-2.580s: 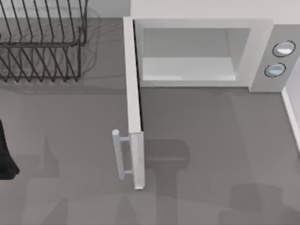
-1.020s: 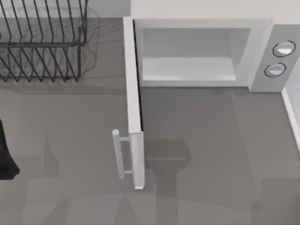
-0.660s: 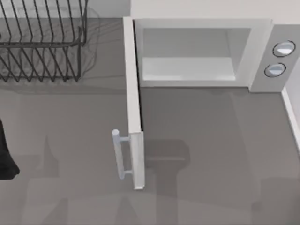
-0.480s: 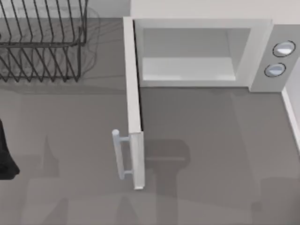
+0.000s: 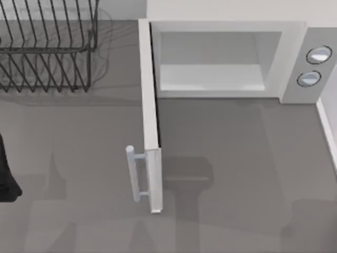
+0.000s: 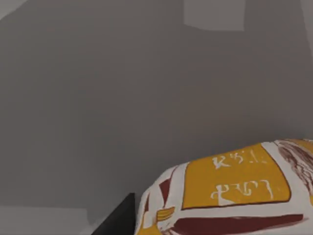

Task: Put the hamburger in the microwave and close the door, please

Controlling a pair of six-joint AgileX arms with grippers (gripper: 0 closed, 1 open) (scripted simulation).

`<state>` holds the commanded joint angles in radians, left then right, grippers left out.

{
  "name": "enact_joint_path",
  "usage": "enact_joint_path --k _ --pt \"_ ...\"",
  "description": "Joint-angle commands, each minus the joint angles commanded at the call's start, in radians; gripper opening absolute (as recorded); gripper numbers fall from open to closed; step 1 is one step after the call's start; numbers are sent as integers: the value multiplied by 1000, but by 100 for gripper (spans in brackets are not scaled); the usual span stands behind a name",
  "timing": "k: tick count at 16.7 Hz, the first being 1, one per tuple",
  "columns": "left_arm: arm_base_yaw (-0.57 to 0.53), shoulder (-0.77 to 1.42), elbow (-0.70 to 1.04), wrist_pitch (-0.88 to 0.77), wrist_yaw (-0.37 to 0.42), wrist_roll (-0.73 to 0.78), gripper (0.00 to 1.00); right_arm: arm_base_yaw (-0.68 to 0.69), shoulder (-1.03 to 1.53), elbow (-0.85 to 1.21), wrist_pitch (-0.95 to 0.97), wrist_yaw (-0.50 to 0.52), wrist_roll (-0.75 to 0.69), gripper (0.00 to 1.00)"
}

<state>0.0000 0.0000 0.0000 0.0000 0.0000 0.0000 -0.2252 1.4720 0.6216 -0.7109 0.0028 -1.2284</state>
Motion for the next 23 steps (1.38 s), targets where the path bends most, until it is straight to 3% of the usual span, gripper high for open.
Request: enact_joint_path --k 11,18,23 --pt "0 0 0 0 0 0 100 -2 -169 277 -450 0 -7 0" --pt "0 0 0 0 0 0 100 25 -147 293 -418 11 21 0" --pt "0 0 0 0 0 0 100 219 12 378 -156 87 236 0"
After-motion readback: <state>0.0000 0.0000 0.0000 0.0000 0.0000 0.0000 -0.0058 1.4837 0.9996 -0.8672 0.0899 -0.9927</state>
